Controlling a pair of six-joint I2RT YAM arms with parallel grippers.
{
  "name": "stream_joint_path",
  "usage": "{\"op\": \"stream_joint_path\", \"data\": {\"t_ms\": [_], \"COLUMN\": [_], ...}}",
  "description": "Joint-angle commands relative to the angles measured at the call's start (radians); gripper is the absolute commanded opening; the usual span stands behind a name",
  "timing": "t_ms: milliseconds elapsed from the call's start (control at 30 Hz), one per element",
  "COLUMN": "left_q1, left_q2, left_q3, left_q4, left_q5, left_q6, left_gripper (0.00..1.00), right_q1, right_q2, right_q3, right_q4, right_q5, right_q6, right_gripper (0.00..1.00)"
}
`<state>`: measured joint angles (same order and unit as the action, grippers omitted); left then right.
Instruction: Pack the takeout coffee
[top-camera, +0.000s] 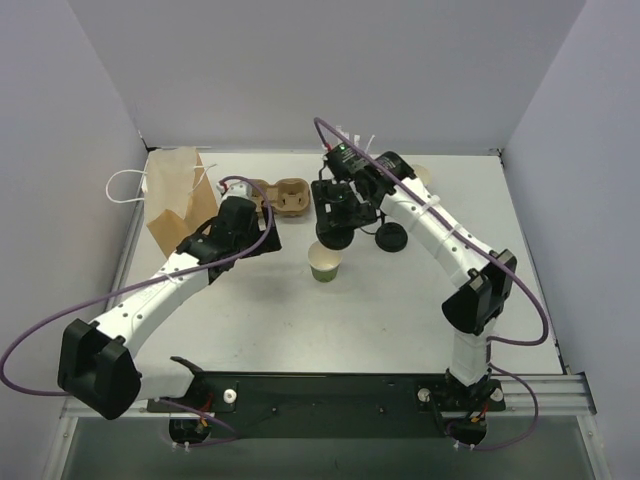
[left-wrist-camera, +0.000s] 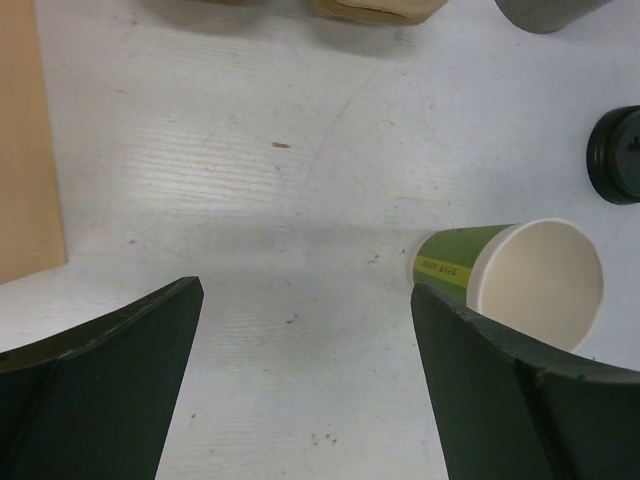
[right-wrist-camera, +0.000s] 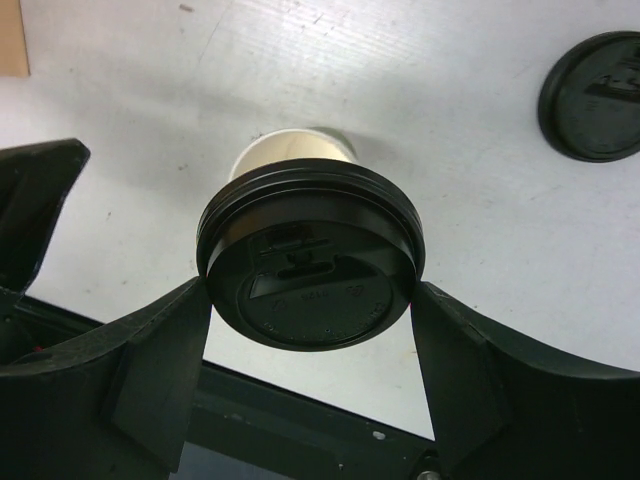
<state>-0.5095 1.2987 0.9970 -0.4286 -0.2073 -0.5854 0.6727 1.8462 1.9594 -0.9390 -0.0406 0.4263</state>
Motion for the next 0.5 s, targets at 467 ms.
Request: {"op": "stream_joint_path", "data": {"t_ms": [467], "left_q1": [0.037], "left_q2": [-0.170], "left_q3": [0.019], "left_q4": [-0.191], "left_q5": [-0.242], "left_q6": [-0.076], "left_gripper": [0.97], "right_q1": [0.105], "right_q2": [0.228], "right_q3": [0.171], "right_q4": [-0.213], "right_q5": [0.038], "right_q6": [-0.018], "right_gripper": [0.68]}}
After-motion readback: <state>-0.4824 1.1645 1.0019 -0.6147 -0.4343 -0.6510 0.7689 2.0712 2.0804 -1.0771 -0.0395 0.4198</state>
